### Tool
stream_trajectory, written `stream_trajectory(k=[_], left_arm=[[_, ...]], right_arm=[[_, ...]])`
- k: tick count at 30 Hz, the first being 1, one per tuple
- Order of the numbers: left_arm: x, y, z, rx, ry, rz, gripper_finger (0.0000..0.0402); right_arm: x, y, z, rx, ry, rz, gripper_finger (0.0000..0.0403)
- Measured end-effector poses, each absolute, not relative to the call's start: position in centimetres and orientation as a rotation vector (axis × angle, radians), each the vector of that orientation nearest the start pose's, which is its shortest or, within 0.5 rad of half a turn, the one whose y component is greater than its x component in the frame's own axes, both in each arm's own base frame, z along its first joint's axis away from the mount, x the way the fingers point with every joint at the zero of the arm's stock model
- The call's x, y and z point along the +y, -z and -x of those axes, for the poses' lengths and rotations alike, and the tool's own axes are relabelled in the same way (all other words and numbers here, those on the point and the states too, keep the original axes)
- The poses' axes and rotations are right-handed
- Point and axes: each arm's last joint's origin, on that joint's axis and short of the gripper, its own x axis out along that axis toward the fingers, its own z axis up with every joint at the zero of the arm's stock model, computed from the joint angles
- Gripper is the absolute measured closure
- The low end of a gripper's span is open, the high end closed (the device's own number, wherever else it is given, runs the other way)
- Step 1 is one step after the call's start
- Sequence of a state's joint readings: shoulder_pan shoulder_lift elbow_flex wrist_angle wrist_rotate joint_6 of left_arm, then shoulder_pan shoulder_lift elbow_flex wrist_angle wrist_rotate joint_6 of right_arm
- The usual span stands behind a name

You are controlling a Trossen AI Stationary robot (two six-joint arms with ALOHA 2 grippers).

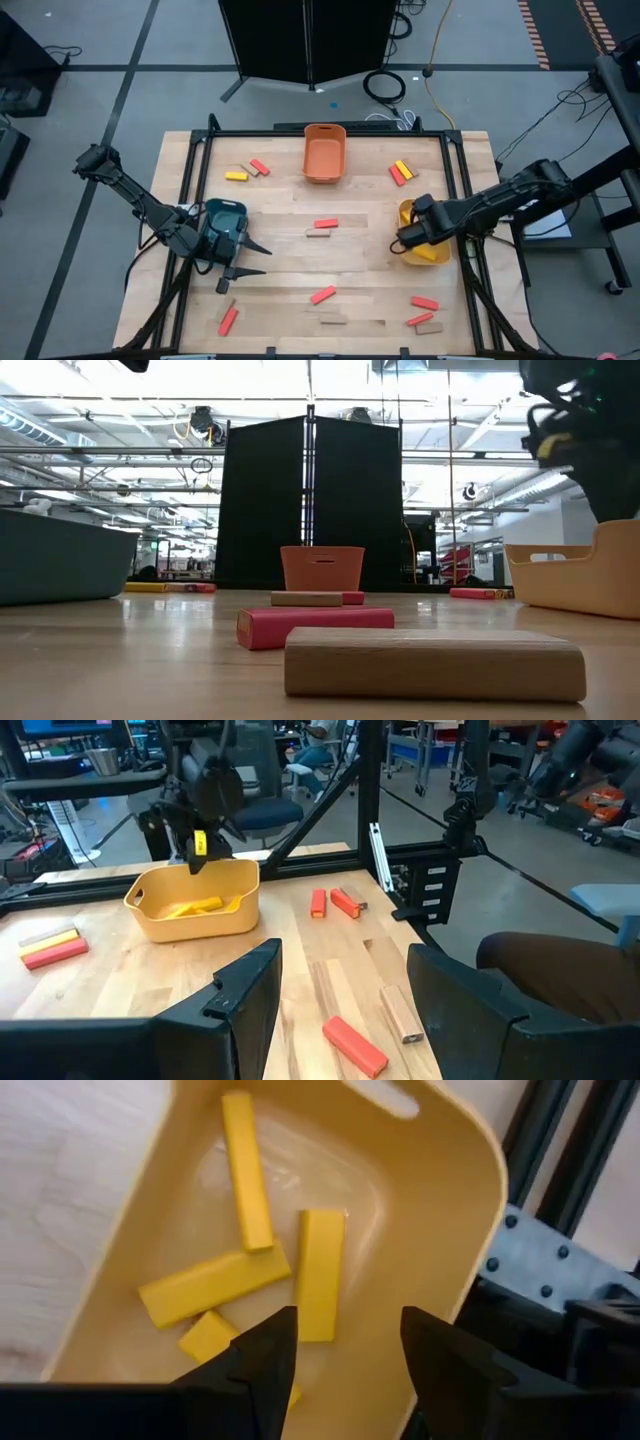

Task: Sort blocks
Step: Adjust the top right orange block

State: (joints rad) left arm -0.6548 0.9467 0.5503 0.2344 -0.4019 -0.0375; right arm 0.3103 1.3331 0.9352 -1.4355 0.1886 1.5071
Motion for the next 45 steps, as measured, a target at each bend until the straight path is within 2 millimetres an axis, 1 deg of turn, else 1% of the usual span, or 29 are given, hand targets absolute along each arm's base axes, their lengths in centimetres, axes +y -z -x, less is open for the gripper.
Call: stream_trajectory(k=[5,8,11,13,15,20,24,28,30,32,36,39,42,45], left_arm=[[-11.8,-26.3,-17.2,0.142,0.25,-0.07,0.0187],[-11.7,-26.3,-17.2,0.142,0.247,-0.07,0.0187],[-11.7,-26.3,-17.2,0.141,0.247,-0.07,0.0187],[-11.7,-26.3,-17.2,0.141,0.246,-0.07,0.0187],[-11.8,-26.3,-17.2,0.14,0.246,-0.069,0.0187],[-11.7,-26.3,-17.2,0.136,0.247,-0.099,0.0187],[-11.7,-26.4,-17.2,0.132,0.243,-0.124,0.0187],[-11.7,-26.4,-17.2,0.13,0.229,-0.141,0.0187],[-11.7,-26.4,-17.2,0.13,0.229,-0.146,0.0187],[-11.7,-26.3,-17.2,0.13,0.229,-0.149,0.0187],[-11.7,-26.3,-17.2,0.133,0.229,-0.15,0.0187],[-11.7,-26.2,-17.2,0.139,0.229,-0.154,0.0187],[-11.7,-26.2,-17.2,0.142,0.229,-0.155,0.0187],[-11.7,-26.2,-17.2,0.142,0.229,-0.157,0.0187]], right_arm=[[3.9,-26.0,-18.7,1.3,1.158,-0.64,0.0232],[2.9,-28.1,-19.5,1.181,1.168,-0.629,0.0232],[1.3,-29.6,-20.2,1.069,1.196,-0.598,0.0232],[-0.3,-30.0,-20.7,1.052,1.2,-0.602,0.0232],[-1.9,-29.9,-21.0,1.048,1.194,-0.61,0.0232],[-5.6,-30.0,-22.1,1.022,1.094,-0.626,0.0232],[-8.6,-30.0,-21.9,1.02,1.058,-0.646,0.0232],[-11.1,-29.5,-21.4,1.069,1.064,-0.673,0.0232],[-12.0,-29.0,-21.4,1.1,1.069,-0.668,0.0232],[-12.6,-28.1,-21.7,1.135,1.057,-0.626,0.0232],[-13.1,-25.6,-22.1,1.208,1.022,-0.583,0.0232],[-13.4,-23.5,-21.9,1.287,1.02,-0.572,0.0232],[-13.6,-22.4,-21.7,1.329,1.028,-0.576,0.0232],[-13.8,-21.4,-21.7,1.315,1.02,-0.585,0.0232]])
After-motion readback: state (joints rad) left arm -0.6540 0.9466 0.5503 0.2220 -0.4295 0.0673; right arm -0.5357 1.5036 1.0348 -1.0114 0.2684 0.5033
